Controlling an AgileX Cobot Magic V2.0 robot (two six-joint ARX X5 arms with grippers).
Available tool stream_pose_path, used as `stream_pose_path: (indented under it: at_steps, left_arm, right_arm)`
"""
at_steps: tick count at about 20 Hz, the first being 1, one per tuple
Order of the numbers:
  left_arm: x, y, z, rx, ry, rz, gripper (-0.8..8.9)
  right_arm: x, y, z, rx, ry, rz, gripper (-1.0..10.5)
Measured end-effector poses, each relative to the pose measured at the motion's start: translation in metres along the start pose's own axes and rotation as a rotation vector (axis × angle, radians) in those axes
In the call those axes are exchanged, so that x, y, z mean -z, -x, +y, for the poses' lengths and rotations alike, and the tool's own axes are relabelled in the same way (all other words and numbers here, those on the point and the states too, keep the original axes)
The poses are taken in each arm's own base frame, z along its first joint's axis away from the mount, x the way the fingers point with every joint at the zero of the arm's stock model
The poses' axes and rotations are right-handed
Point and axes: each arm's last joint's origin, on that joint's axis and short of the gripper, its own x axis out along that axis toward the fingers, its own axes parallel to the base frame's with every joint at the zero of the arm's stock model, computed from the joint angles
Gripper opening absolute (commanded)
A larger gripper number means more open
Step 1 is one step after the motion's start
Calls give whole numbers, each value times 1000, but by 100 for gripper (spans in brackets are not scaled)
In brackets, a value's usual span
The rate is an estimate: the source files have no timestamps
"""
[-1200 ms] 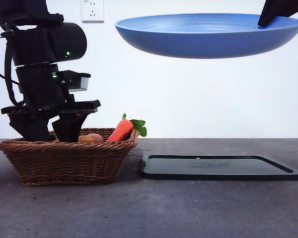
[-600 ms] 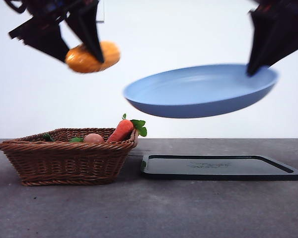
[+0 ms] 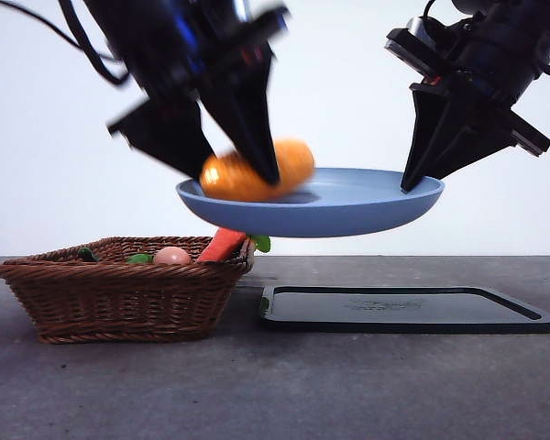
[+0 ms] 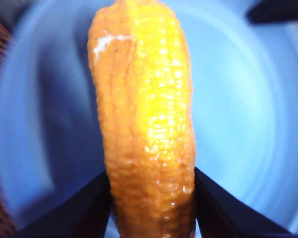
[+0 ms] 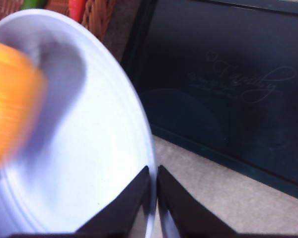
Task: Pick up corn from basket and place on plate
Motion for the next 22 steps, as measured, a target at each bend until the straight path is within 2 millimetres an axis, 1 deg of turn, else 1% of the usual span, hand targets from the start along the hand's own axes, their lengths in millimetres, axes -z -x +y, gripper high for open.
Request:
stream_pose_path:
  at_steps: [3, 7, 10, 22]
  left_arm:
    - [2, -13, -1, 1, -10, 34, 207]
    - [2, -14, -3, -13, -16, 32, 303]
    - [2, -14, -3, -30, -19, 29, 343]
    - [3, -14, -5, -33, -23, 37, 344]
  right_arm:
    - [0, 0, 0, 5, -2, 4, 2]
    - [1, 0, 0, -4, -5, 11, 2]
    - [1, 0, 1, -23, -4, 16, 2]
    - [3, 0, 0, -28, -13, 34, 2]
